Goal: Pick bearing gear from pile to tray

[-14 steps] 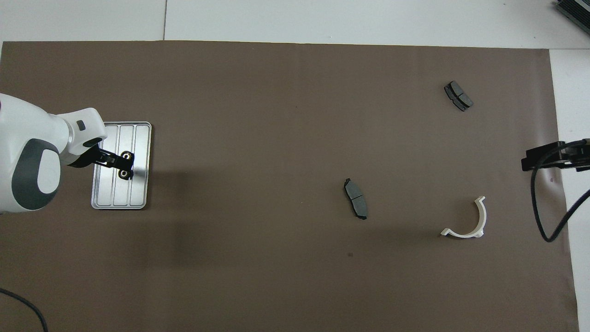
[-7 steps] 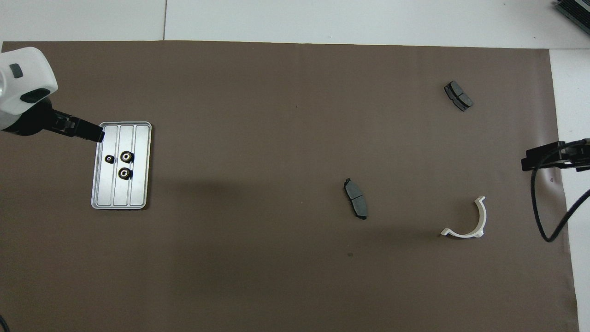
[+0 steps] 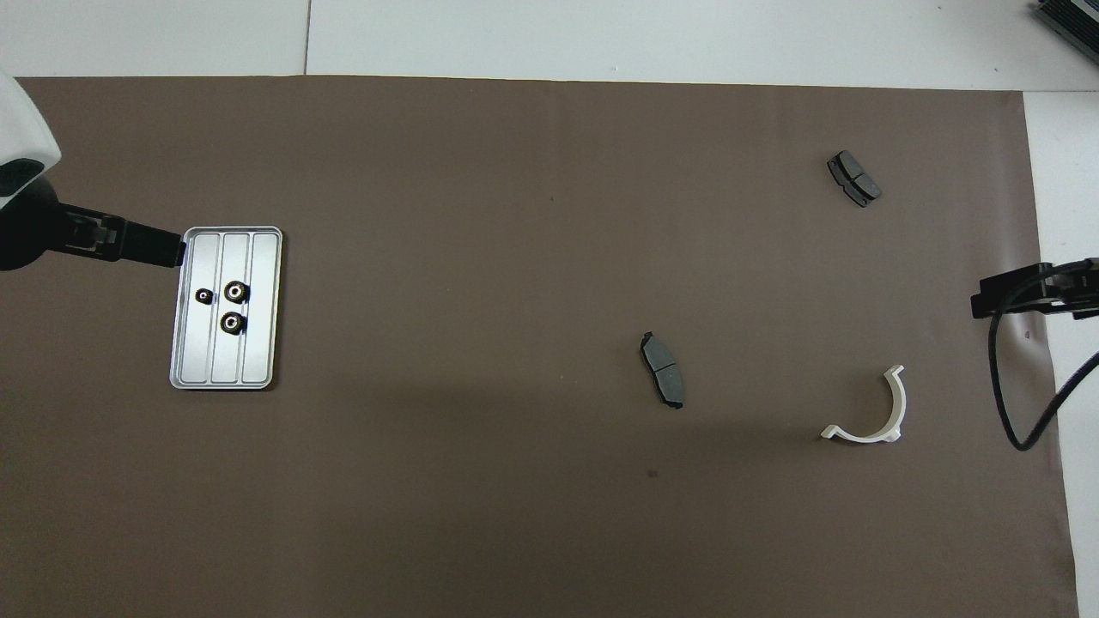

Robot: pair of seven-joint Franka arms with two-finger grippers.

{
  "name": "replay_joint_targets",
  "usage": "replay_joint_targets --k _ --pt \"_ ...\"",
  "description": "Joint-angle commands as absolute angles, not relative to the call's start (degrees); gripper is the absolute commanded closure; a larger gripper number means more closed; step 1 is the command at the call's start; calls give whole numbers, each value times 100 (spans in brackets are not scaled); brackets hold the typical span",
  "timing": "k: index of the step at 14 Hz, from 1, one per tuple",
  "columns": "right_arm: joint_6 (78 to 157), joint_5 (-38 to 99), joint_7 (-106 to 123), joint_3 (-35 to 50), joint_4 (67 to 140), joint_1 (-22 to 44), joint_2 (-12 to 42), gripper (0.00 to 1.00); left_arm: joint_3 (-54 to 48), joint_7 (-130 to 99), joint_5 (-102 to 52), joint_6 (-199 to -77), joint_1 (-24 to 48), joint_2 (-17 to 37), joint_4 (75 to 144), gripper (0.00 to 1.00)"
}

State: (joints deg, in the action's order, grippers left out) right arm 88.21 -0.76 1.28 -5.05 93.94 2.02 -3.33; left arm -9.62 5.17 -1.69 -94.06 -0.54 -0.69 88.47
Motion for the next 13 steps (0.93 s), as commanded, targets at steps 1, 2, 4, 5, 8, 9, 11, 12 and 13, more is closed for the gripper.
replay_joint_targets --k 1,2,4,5,8,9,11,12,13 --pt "8824 9 62 -501 9439 202 -396 0 -958 334 -167 -9185 -17 0 8744 0" --pt "8824 9 62 -501 9439 202 -396 0 -958 334 -167 -9185 -44 -9 8771 0" --pt "8824 9 62 -510 9439 202 -396 0 -923 299 -97 -8931 -44 -17 8763 0" --pt "8824 9 62 -501 9439 202 -396 0 -923 281 -97 -8843 -79 -26 8771 0" --pt "8824 9 62 -501 9439 202 -396 0 -826 273 -97 -8807 -166 -35 8780 0" --pt "8824 9 62 -501 9439 202 -396 0 -826 281 -97 -8737 -245 -35 8780 0" --pt "8824 9 62 -501 9440 202 -396 0 -826 299 -97 -8701 -360 -70 8815 0" --pt "8824 9 62 -501 9439 202 -396 0 -817 273 -97 -8719 -430 -88 8876 0" --pt "8824 9 62 -510 9439 202 -396 0 -817 272 -97 -8684 -492 -114 8903 0"
